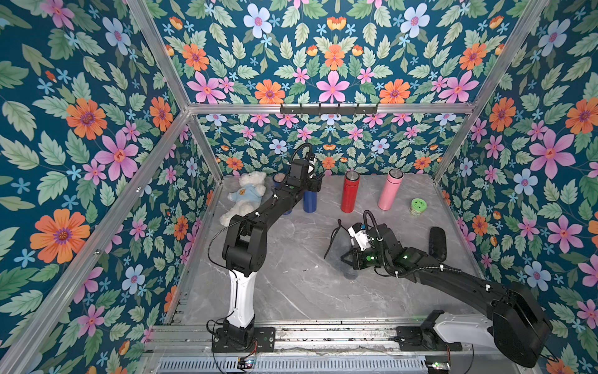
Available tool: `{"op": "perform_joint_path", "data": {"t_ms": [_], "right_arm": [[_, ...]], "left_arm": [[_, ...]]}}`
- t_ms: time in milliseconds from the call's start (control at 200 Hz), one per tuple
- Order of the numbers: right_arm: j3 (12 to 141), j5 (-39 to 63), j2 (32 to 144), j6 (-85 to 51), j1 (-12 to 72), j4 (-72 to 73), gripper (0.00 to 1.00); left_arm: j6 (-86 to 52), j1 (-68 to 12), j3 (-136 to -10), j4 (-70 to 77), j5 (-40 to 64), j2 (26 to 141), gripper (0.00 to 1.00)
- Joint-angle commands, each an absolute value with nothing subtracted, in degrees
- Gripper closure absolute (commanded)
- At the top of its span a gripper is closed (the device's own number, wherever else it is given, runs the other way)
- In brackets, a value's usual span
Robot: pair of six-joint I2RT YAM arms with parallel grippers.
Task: Wipe the surface of the thermos
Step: Pick up the thermos from the center of the board, then wipe the dirt from the surface of the thermos.
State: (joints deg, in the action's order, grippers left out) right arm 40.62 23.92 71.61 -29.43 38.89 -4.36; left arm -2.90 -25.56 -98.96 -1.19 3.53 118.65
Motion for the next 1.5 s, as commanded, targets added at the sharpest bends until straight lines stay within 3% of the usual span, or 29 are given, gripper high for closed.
{"op": "perform_joint_path", "data": {"t_ms": [0, 110, 495, 875, 1080, 1495], "right_arm": [[40.48, 24.08, 71.29, -29.53, 38.94, -2.91, 1.00], [40.59, 23.92, 70.87, -29.53, 38.87, -2.88, 1.00], [46.40, 26.84, 68.47, -26.48, 31.22, -5.62, 1.00], [55.85, 39.96, 70.60, -21.90, 25.69, -4.75, 1.00], [56.22, 48.31, 76.70, -24.62, 25.29, 3.67, 1.00], [51.29, 52.67, 86.10, -31.79, 27.21, 22.58, 1.00]], "left_arm": [[-2.83, -25.58, -98.90, -1.05, 4.64, 118.00, 0.61], [-2.99, -25.49, -96.93, -0.30, 7.19, 116.47, 1.00], [0.18, -25.73, -76.17, 10.18, 26.13, 100.02, 1.00], [13.27, -30.11, -57.76, 12.98, 36.59, 87.39, 1.00], [17.21, -30.50, -55.27, 11.68, 42.28, 84.85, 1.00], [24.95, -30.59, -57.27, 2.78, 53.74, 85.17, 1.00]]}}
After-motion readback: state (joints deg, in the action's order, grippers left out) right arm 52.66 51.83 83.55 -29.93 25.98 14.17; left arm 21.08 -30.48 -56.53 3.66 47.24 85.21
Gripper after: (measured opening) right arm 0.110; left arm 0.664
